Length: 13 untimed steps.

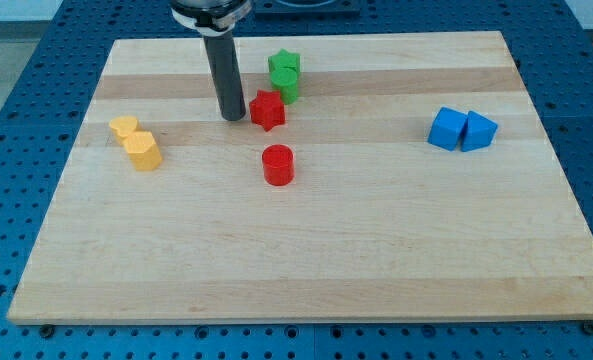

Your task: Place the red circle below the red star

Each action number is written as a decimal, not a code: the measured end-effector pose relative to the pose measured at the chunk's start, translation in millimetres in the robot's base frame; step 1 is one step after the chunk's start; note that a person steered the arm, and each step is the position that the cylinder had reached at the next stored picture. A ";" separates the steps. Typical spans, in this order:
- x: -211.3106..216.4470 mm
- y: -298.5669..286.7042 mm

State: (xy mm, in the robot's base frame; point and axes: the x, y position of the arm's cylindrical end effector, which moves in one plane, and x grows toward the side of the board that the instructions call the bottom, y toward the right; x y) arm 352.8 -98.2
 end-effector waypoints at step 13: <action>191.5 78.4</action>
State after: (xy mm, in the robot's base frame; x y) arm 544.3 -19.8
